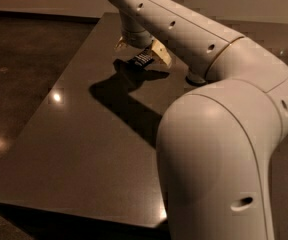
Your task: Move rxbar chocolate near water bottle
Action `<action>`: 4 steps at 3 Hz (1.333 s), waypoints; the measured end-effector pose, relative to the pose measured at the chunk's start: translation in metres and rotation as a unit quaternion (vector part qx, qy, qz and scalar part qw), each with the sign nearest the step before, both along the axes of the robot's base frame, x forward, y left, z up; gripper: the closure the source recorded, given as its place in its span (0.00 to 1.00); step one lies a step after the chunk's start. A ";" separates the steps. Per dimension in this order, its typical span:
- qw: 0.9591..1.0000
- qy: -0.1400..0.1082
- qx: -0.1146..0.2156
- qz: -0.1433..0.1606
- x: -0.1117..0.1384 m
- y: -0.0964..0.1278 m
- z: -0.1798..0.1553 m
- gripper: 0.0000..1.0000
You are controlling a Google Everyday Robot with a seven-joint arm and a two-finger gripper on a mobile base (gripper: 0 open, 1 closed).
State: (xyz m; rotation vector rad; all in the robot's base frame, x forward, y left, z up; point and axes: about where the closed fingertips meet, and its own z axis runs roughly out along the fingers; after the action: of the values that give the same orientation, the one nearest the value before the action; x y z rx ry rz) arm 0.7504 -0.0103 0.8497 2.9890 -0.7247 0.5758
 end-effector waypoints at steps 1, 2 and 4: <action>1.000 0.005 -0.004 -0.009 0.008 -0.003 -0.008 0.00; 1.000 0.006 -0.008 -0.010 0.010 -0.003 -0.010 0.01; 1.000 0.007 -0.023 0.004 0.005 -0.001 -0.012 0.56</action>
Offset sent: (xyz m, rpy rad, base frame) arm 0.0110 -0.0055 -0.0077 -0.0198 0.0182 -0.0331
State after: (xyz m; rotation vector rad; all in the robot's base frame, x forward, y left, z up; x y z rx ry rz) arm 0.7556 -0.0110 0.8381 2.9519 -0.6896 0.5646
